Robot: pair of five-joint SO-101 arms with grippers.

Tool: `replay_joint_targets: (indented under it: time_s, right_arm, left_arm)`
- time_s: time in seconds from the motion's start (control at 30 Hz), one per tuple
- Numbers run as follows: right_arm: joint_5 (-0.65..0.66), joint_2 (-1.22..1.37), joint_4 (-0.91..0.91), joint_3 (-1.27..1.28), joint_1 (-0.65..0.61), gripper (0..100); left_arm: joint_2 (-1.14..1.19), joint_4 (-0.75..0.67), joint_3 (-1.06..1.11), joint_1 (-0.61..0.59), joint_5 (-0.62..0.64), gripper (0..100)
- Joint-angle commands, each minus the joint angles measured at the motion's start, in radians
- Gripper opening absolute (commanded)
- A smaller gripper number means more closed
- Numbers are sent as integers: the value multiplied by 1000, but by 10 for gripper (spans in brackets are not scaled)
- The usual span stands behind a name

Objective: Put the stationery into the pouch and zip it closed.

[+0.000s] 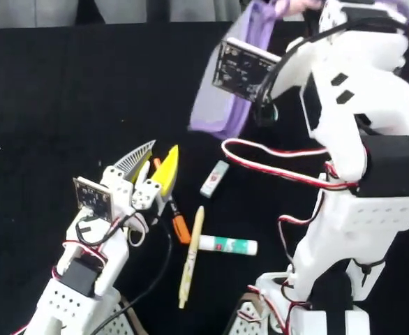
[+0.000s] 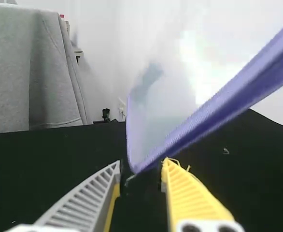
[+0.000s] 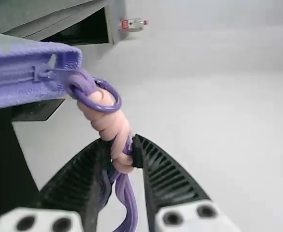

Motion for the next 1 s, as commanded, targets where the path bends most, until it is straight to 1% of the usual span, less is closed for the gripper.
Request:
replay_joint_targets:
  time_s: [0.0, 0.2, 0.3, 0.43, 0.63, 0.67, 0.73, 0.83, 0.9, 0.97]
  right_arm:
    - [11, -47, -84, -48, -71, 11]
    - [6, -70, -74, 42, -213, 11]
    - [3, -108, -14, 116, -284, 11]
    - [-92, -188, 68, 237, -354, 11]
    - [-106, -341, 106, 430, -356, 11]
    - [-106, -369, 107, 466, -356, 11]
    - [-106, -430, 107, 545, -356, 11]
    - [-104, -521, 104, 688, -356, 11]
    - [-104, -582, 103, 789, -354, 11]
    - [-104, -642, 103, 880, -354, 11]
  left_arm:
    - [2, -14, -13, 12, -9, 146]
    - [0, -14, -21, 10, -9, 145]
    - [0, -14, -22, 19, -9, 145]
    - [0, -21, -25, 7, -9, 147]
    - [0, 6, -122, -153, -8, 149]
    - [0, 40, -153, -160, -8, 149]
    - [0, 161, -240, -137, -8, 149]
    - [0, 365, -372, -47, -15, 150]
    - [0, 480, -449, -12, -81, 150]
    - [0, 575, -526, -10, -167, 150]
